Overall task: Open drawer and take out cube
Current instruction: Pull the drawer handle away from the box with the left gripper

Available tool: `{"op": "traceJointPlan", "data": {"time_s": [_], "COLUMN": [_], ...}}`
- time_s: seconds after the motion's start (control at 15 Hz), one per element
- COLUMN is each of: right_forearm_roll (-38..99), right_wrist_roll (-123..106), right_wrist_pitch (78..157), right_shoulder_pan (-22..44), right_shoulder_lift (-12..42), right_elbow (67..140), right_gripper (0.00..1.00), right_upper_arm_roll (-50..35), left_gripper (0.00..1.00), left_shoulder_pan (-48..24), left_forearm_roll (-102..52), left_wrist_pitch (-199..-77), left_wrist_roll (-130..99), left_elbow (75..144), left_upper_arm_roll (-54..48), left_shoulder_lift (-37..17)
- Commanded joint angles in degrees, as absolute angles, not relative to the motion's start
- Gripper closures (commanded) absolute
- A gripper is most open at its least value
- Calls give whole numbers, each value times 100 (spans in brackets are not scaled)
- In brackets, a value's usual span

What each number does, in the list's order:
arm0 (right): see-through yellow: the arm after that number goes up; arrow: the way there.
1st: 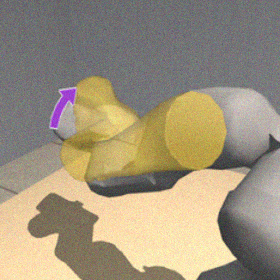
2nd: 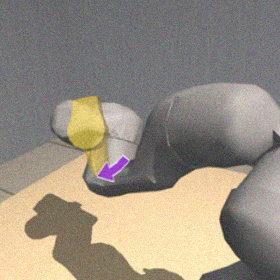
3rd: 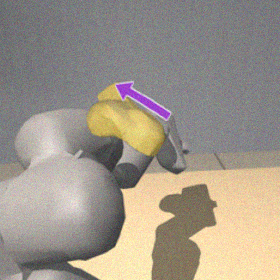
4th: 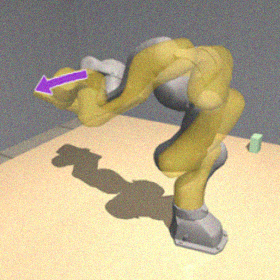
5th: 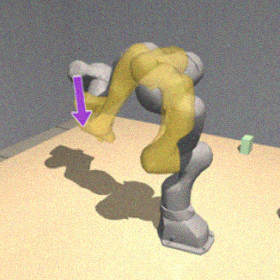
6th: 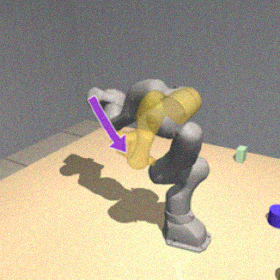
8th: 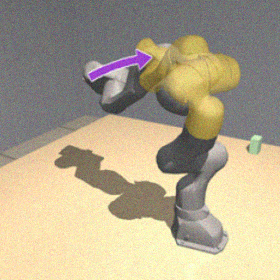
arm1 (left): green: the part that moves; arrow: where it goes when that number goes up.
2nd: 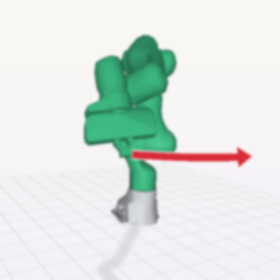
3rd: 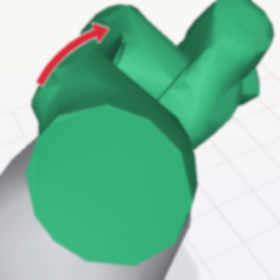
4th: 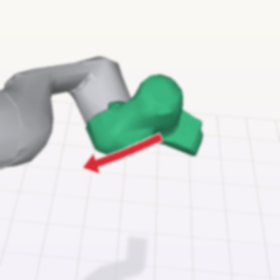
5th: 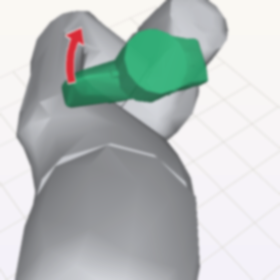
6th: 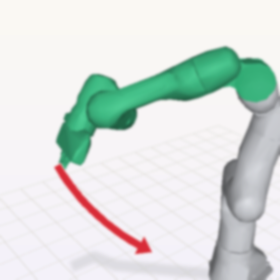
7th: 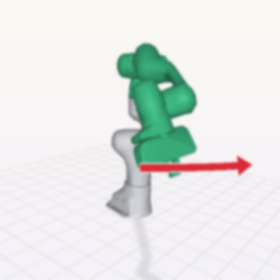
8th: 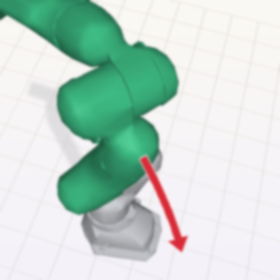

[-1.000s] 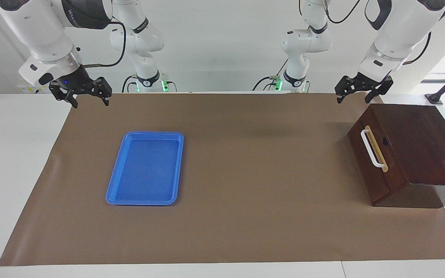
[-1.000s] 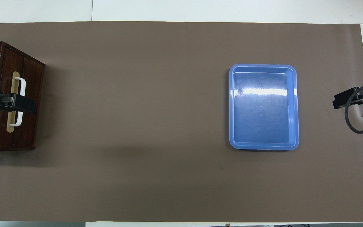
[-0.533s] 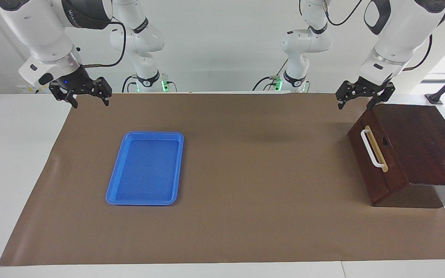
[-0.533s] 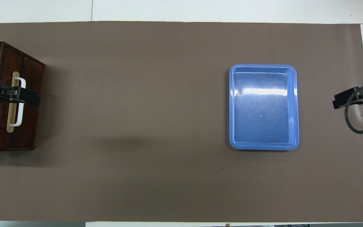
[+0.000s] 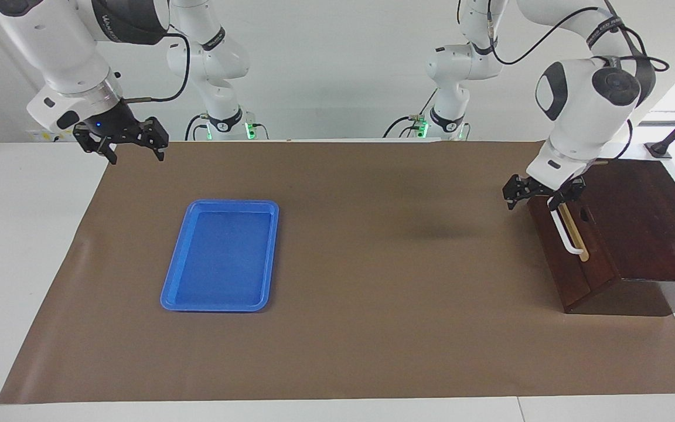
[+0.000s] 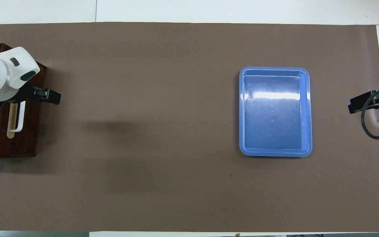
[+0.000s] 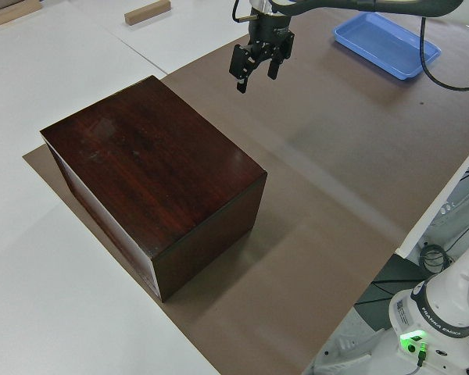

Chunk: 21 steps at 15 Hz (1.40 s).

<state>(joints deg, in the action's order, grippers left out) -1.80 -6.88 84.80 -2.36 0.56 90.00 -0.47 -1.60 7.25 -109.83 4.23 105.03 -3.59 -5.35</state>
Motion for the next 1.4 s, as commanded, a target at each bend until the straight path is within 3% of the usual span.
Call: {"op": "traceJointPlan", "data": {"time_s": [0.0, 1.33], "right_forearm_roll": [-211, -114], "right_wrist_roll": [-642, -642], "right_wrist_pitch": [8640, 8648], "right_shoulder_pan": [-325, -343], "right_shoulder_lift": [-53, -44], "right_elbow": [9150, 9141], "right_gripper": [0, 0], "right_upper_arm_roll": [-105, -97], "left_gripper": [0, 0], "left_shoulder_pan": [-123, -141], "left_forearm_roll": [1333, 3015], "left_wrist_pitch": [-11338, -11645], "left_wrist_roll": [527, -360], "left_elbow": [10661, 11127], "left_upper_arm_roll": [-360, -325], "left_shoulder_lift": [-658, -800]}}
